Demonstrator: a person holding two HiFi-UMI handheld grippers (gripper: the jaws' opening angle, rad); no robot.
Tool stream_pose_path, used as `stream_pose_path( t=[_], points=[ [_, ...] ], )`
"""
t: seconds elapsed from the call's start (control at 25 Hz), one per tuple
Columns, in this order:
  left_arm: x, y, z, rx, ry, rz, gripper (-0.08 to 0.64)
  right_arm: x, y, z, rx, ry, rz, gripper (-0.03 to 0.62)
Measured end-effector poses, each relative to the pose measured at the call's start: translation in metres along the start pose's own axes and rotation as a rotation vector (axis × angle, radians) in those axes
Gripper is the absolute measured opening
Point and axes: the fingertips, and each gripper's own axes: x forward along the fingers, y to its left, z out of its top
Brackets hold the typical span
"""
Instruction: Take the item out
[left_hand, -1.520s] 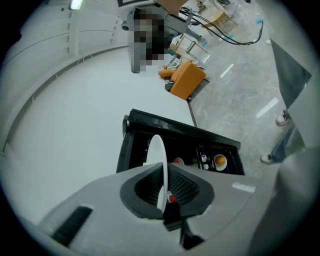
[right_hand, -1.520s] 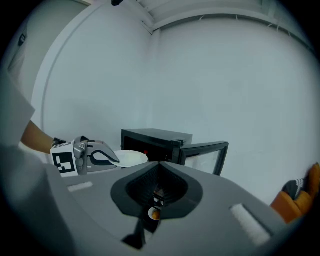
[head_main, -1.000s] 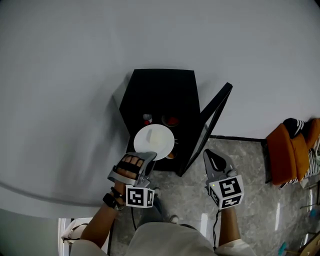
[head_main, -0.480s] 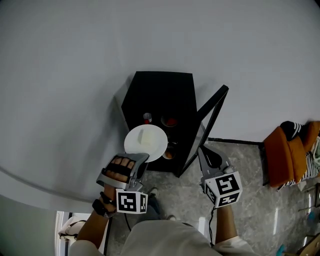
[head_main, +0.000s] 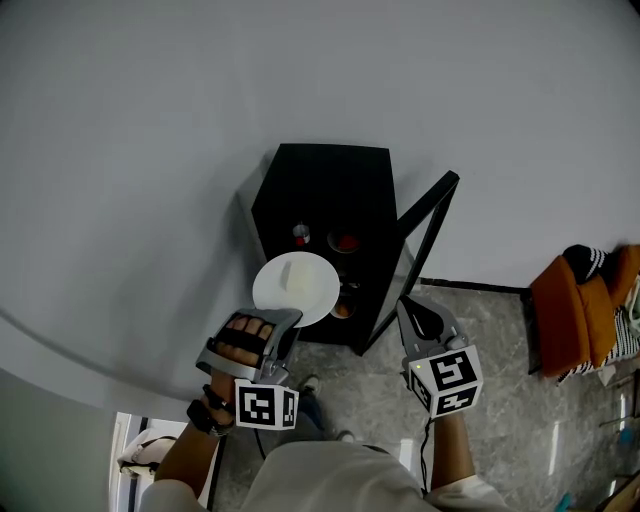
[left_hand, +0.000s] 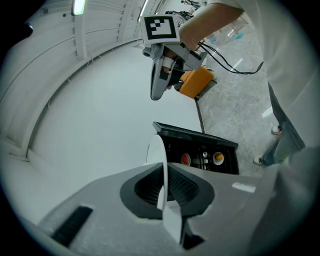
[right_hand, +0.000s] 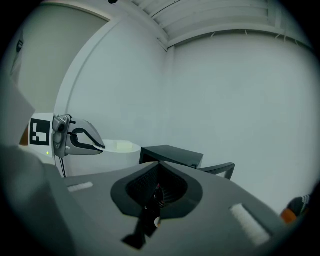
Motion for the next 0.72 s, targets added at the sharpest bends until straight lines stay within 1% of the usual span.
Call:
stream_pose_path(
  t=[0.24, 0.48, 0.72],
  points=[
    [0.013, 0.003, -0.006, 0.009, -0.001, -0.002, 0.018, 0.009, -0.008, 0.001, 0.016, 0.008, -0.003, 0.006],
    [-0.005, 0.000, -0.004, 0.000, -0.003, 0.005, 0.018, -0.003, 0.003, -0.003, 0.017, 0.003, -0.009, 0.006],
    [0.011, 0.007, -0.006, -0.004, -0.005, -0.002, 0.019, 0.011, -0.007, -0.001, 0.019, 0.011, -0.006, 0.006]
  ],
)
